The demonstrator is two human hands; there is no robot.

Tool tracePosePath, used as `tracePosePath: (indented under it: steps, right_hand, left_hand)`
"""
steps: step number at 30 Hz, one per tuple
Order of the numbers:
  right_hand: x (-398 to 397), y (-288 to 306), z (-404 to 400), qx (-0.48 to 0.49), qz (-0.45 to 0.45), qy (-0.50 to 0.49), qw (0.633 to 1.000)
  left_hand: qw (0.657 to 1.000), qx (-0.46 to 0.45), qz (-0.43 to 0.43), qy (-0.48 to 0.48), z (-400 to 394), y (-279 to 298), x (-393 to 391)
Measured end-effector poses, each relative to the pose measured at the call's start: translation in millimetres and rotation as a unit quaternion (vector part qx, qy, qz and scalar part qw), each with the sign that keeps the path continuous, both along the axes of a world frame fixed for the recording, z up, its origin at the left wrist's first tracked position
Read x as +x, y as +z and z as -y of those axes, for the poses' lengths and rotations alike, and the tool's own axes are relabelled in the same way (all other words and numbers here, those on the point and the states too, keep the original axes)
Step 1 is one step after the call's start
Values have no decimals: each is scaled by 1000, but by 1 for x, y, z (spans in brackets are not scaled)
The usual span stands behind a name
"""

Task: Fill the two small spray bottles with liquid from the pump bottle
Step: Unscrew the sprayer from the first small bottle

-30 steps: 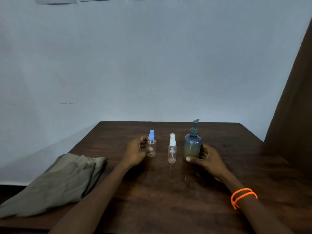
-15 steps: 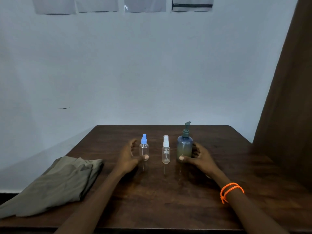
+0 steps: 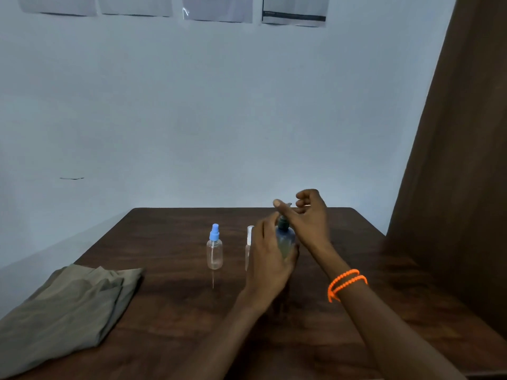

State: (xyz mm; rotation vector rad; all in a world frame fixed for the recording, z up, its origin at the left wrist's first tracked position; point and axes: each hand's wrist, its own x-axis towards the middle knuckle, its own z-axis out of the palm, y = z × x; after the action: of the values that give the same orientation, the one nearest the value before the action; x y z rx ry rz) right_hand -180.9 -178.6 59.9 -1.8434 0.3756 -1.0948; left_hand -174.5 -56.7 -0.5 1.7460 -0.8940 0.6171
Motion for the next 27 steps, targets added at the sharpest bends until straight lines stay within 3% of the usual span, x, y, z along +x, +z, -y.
tracePosePath:
  steps: [3, 6, 8, 10, 13, 16, 21, 27]
  right_hand:
    - [-1, 4, -5, -68, -47, -55, 995]
    - [-13, -3, -20, -176, 60, -89, 978]
    - [-14, -10, -35, -306, 94, -29, 947]
    - [-7, -10, -51, -386, 3, 53, 921]
    - [13, 1, -67, -364, -230, 87, 898]
    - [35, 6, -68, -353, -367, 66, 858]
    - [42, 8, -66, -372, -413, 67, 829]
    - [35, 17, -47, -376, -383, 146, 831]
  left_hand:
    - [997, -57, -24, 40, 7, 2, 3]
    - [989, -103, -38, 96, -3, -9, 4]
    - [987, -99, -9, 123, -9, -18, 1]
    - [989, -66, 15, 135, -14, -25, -3]
    - [989, -22, -44, 136, -19, -40, 9]
    - [984, 17, -126, 125, -23, -49, 23]
    - [977, 103, -172, 76, -27, -55, 39]
    - [981, 158, -110, 1, -23, -49, 56]
